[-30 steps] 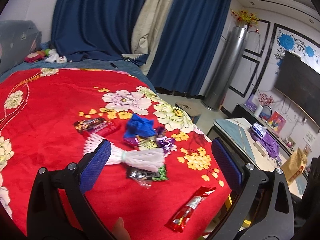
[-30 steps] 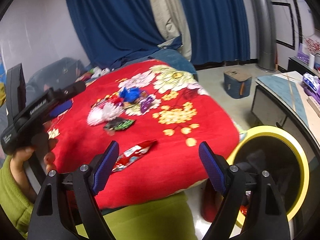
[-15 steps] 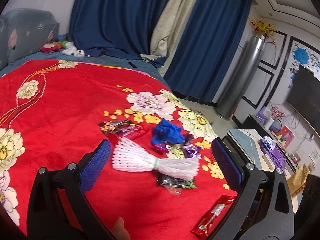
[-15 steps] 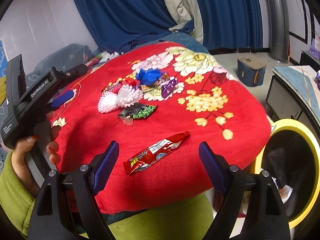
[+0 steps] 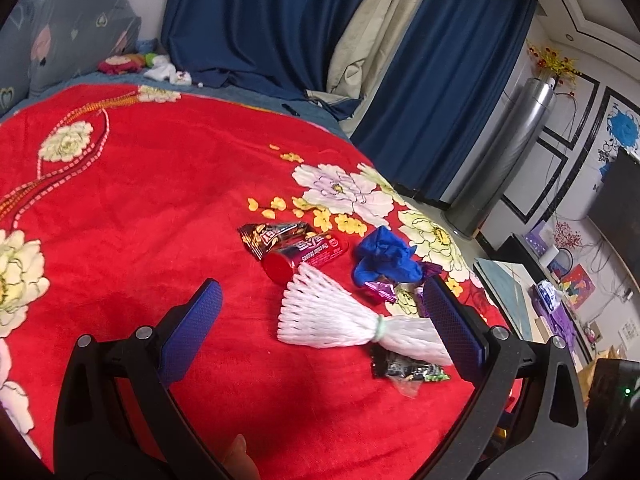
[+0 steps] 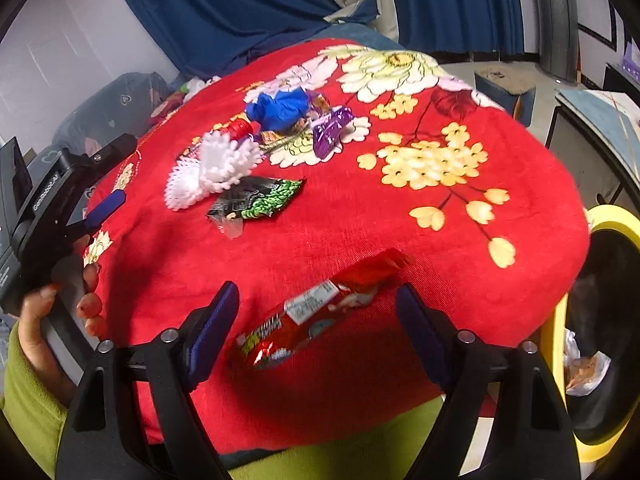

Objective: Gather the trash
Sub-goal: 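Lower the right tool toward the red candy wrapper and the left tool toward the foam net, then grasp the white foam net with the left tool while the right tool grasps the red wrapper, then carry the foam net and red wrapper over the yellow-rimmed bin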

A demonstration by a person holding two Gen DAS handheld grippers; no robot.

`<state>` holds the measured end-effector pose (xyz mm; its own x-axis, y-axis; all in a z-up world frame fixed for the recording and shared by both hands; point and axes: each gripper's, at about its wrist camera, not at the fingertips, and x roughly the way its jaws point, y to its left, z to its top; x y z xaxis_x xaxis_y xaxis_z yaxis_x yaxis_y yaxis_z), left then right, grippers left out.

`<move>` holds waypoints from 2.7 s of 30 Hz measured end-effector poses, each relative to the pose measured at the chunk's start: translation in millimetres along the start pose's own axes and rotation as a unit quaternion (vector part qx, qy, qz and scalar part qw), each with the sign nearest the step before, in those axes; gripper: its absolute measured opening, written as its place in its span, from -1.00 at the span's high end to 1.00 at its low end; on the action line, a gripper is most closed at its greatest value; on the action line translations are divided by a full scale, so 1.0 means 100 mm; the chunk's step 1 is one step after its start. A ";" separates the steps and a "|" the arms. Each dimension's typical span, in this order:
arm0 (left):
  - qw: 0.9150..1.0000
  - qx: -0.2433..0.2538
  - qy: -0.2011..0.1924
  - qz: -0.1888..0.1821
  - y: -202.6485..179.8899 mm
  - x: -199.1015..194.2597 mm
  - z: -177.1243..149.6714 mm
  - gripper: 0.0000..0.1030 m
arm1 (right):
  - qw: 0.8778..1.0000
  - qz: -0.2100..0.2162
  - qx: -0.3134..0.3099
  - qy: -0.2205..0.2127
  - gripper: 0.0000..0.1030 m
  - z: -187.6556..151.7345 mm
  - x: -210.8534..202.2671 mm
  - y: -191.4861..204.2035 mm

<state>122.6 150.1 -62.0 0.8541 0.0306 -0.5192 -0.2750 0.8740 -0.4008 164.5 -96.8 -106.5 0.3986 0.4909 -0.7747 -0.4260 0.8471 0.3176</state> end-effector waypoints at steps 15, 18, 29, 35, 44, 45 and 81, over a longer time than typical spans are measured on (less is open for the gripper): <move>0.993 -0.075 0.077 -0.047 0.26 0.45 -0.12 -0.25 | 0.999 0.017 -0.007 -0.032 0.51 -0.02 0.04 0.02; 0.992 -0.077 0.084 -0.050 0.25 0.46 -0.14 -0.01 | 0.999 0.014 -0.009 -0.035 0.52 -0.03 0.02 0.03; 0.991 -0.060 0.100 -0.062 0.15 0.36 -0.21 0.89 | 0.999 0.009 -0.015 -0.046 0.54 -0.06 -0.07 0.04; 0.990 -0.063 0.092 -0.083 0.14 0.28 -0.15 0.93 | 0.998 0.007 -0.025 -0.063 0.59 -0.07 -0.16 0.06; 0.992 -0.047 0.051 -0.107 -0.01 0.00 0.01 0.94 | 0.994 0.006 -0.036 -0.101 0.68 -0.04 -0.35 0.08; 0.992 -0.043 0.046 -0.110 -0.03 -0.04 0.03 0.94 | 0.994 0.005 -0.036 -0.106 0.70 -0.03 -0.38 0.09; 0.977 0.128 -0.015 -0.170 -1.03 -0.57 -0.10 0.94 | 0.965 -0.064 0.027 -0.254 0.79 0.15 -1.33 -0.57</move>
<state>97.5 52.9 1.3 0.8902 -0.2712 -0.3662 0.1420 0.9287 -0.3425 148.2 -207.4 -13.4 0.7978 0.4067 -0.4451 -0.3092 0.9097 0.2771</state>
